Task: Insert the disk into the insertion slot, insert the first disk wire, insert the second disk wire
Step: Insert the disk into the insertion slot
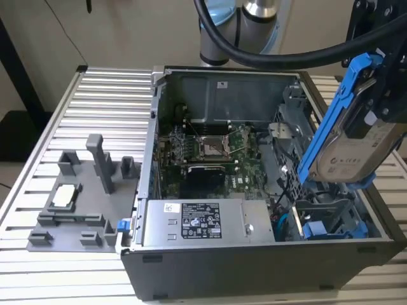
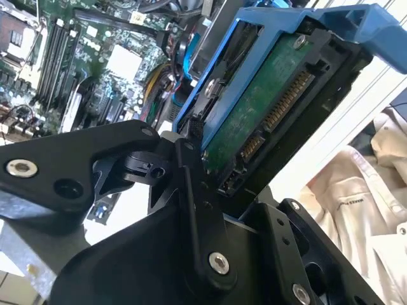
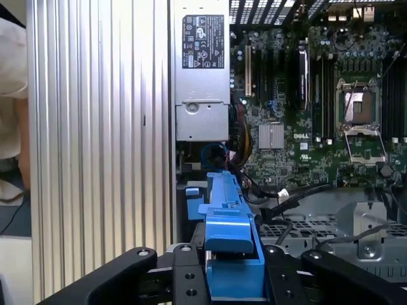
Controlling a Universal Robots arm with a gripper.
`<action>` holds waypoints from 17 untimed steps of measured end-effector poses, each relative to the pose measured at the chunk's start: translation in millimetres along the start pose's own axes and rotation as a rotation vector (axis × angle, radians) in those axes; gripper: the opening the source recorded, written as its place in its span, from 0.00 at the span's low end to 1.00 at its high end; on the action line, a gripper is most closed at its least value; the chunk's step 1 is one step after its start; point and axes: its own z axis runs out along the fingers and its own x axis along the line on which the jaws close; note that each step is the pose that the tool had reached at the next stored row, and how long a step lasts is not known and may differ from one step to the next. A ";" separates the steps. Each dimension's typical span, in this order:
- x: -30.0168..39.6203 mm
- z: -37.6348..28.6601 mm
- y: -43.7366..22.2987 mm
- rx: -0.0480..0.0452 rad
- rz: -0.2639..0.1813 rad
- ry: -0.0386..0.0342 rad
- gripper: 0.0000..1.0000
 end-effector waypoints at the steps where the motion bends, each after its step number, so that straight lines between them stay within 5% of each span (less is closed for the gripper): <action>1: 0.0 0.7 0.0 0.0028 0.000 0.0000 0.33; 7: -0.1 6.1 -0.7 0.0132 -0.002 -0.0001 0.33; 17: -0.2 17.4 -6.6 0.0151 -0.009 0.0000 0.33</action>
